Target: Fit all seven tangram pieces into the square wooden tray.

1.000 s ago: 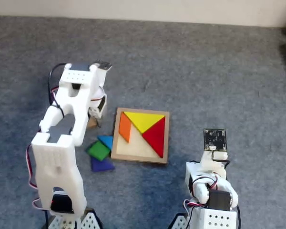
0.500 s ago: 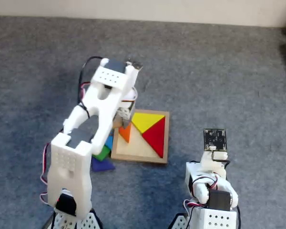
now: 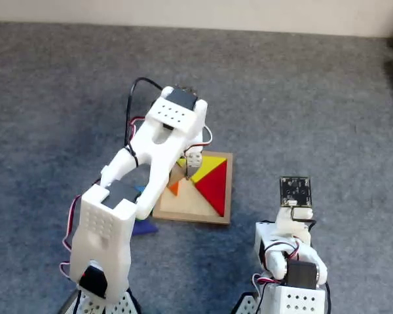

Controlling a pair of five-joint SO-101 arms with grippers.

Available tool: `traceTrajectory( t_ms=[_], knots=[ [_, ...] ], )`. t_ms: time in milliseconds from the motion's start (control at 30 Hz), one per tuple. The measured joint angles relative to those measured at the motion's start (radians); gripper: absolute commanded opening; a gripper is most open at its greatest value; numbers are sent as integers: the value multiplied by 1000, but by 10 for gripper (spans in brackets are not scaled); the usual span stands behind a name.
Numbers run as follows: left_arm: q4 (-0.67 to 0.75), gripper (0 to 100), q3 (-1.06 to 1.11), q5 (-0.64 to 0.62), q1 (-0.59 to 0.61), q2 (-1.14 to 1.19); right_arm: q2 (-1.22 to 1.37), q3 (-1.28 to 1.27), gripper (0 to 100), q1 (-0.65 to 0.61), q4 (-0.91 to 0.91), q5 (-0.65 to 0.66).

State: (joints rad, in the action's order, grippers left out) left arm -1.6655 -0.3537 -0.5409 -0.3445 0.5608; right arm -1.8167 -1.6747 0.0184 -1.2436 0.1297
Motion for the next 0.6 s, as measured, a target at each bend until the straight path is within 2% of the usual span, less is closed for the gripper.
traceTrajectory(
  t_ms=[167, 300, 600],
  knots=[
    [9, 273, 0, -5, -3, 0, 0, 0, 5, 0, 0, 0],
    [9, 377, 0, -94, -3, 0, 0, 0, 5, 0, 0, 0],
    [9, 389, 0, -146, -3, 0, 0, 0, 5, 0, 0, 0]
  ],
)
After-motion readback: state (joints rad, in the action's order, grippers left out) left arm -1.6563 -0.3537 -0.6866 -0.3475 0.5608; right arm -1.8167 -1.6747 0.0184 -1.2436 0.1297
